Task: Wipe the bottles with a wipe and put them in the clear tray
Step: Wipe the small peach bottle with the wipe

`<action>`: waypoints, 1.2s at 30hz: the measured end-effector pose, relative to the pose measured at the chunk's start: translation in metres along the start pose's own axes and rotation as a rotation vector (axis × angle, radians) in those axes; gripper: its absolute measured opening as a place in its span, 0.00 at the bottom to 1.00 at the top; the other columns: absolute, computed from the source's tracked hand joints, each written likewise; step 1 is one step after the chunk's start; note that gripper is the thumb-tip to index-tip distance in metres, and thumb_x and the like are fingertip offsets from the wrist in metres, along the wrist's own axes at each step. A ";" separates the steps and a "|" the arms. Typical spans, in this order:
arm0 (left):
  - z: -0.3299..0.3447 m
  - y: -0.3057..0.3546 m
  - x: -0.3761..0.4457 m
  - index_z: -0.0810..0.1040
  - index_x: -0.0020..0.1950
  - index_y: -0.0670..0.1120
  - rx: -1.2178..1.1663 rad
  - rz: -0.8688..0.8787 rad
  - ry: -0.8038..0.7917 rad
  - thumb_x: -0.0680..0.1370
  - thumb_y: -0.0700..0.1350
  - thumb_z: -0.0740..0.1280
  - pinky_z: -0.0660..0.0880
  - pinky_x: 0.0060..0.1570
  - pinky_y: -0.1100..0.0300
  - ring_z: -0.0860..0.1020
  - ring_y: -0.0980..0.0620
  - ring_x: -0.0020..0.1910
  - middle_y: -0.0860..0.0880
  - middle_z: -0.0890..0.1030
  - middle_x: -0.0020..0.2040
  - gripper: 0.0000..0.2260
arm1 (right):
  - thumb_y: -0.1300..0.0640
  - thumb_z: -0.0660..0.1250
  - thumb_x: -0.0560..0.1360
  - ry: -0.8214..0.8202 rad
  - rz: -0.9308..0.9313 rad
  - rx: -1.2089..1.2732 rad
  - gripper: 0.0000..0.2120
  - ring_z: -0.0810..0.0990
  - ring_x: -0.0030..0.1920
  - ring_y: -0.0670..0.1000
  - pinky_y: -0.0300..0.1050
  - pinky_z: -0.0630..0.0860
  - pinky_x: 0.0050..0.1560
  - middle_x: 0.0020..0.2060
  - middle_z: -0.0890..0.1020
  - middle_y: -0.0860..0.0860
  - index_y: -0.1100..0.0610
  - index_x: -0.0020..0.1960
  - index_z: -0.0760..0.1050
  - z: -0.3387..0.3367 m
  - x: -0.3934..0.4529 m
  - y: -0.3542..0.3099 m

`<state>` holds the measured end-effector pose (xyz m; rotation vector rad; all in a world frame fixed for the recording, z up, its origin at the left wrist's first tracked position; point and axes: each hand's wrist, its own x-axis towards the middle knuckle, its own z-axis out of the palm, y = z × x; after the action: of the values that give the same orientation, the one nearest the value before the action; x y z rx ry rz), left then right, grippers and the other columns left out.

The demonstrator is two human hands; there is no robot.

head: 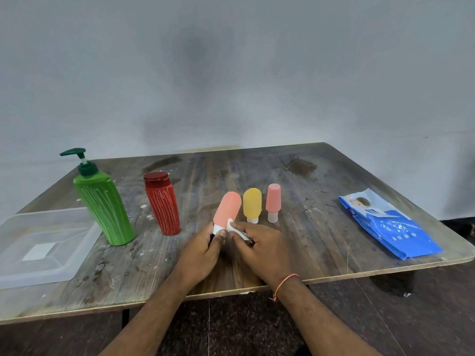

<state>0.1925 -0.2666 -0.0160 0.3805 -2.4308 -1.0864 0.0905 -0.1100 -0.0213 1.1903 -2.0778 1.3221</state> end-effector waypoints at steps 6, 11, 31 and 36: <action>0.002 -0.004 0.000 0.77 0.61 0.58 0.110 0.050 -0.027 0.86 0.55 0.61 0.79 0.47 0.52 0.80 0.60 0.46 0.59 0.83 0.47 0.08 | 0.57 0.71 0.81 0.073 -0.071 -0.059 0.14 0.83 0.55 0.49 0.48 0.82 0.55 0.57 0.86 0.45 0.50 0.66 0.85 0.001 0.002 0.003; 0.001 -0.004 -0.002 0.76 0.66 0.58 0.081 0.118 -0.006 0.85 0.54 0.61 0.80 0.49 0.49 0.82 0.57 0.49 0.60 0.84 0.51 0.10 | 0.57 0.71 0.80 -0.056 -0.171 -0.021 0.12 0.79 0.53 0.49 0.50 0.80 0.52 0.55 0.82 0.44 0.50 0.63 0.85 0.003 0.002 0.001; 0.001 0.002 -0.005 0.76 0.69 0.57 0.144 0.190 -0.036 0.86 0.49 0.62 0.79 0.54 0.58 0.80 0.62 0.54 0.62 0.82 0.56 0.12 | 0.54 0.72 0.78 -0.029 -0.181 -0.141 0.10 0.76 0.49 0.49 0.46 0.78 0.47 0.50 0.81 0.43 0.49 0.59 0.86 -0.001 -0.001 -0.005; 0.002 0.003 -0.005 0.76 0.67 0.59 0.207 0.210 -0.037 0.86 0.53 0.62 0.72 0.46 0.68 0.78 0.62 0.50 0.64 0.79 0.50 0.11 | 0.54 0.72 0.80 0.099 -0.054 -0.145 0.12 0.78 0.53 0.50 0.44 0.78 0.52 0.54 0.81 0.43 0.47 0.63 0.85 -0.002 0.002 -0.003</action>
<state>0.1955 -0.2615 -0.0165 0.1649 -2.5562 -0.7631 0.0920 -0.1098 -0.0178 1.0896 -2.0193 1.1600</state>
